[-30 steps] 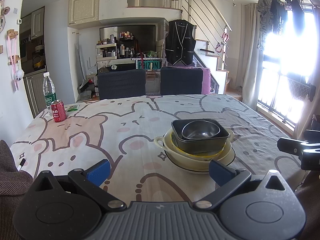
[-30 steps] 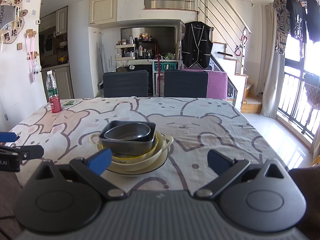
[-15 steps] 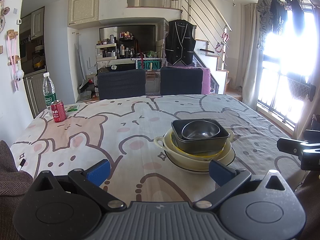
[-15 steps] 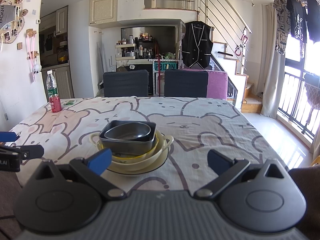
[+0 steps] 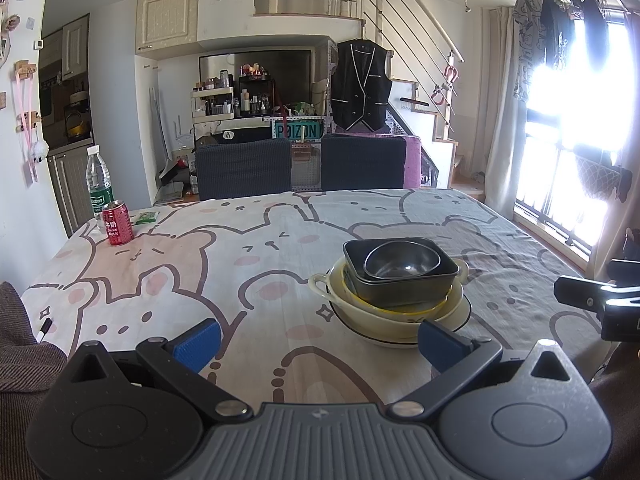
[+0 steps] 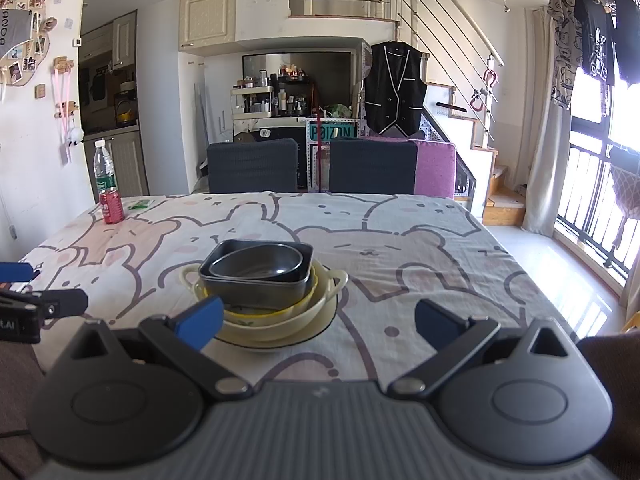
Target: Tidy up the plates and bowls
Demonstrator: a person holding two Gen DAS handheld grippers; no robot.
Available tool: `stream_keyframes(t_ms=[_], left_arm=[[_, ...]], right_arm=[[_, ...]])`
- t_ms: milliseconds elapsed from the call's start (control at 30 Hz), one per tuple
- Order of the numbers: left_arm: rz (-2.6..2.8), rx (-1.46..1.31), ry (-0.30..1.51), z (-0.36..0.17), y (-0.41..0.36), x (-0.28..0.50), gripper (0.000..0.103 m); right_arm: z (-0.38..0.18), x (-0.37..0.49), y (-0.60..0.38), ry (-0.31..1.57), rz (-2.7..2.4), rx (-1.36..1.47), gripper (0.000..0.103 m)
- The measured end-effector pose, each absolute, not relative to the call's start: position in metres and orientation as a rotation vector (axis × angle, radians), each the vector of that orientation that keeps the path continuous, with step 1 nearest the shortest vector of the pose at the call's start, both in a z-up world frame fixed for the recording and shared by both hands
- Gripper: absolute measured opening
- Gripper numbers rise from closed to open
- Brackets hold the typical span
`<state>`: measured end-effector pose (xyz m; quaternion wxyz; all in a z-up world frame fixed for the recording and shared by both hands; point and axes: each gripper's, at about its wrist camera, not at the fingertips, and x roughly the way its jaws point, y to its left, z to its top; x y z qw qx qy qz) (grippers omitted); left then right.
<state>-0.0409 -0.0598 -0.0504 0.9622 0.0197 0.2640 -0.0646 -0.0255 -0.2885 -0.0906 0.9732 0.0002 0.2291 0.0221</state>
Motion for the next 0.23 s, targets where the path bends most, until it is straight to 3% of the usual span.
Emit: stream_keyframes(t_ms=[233], left_arm=[[-0.133,0.042,0.535,-0.0509,-0.0596,-0.0407,0.103]], right_arm=[[-0.0903,-0.0251,-0.2887,0.463,0.046,-0.001,0.103]])
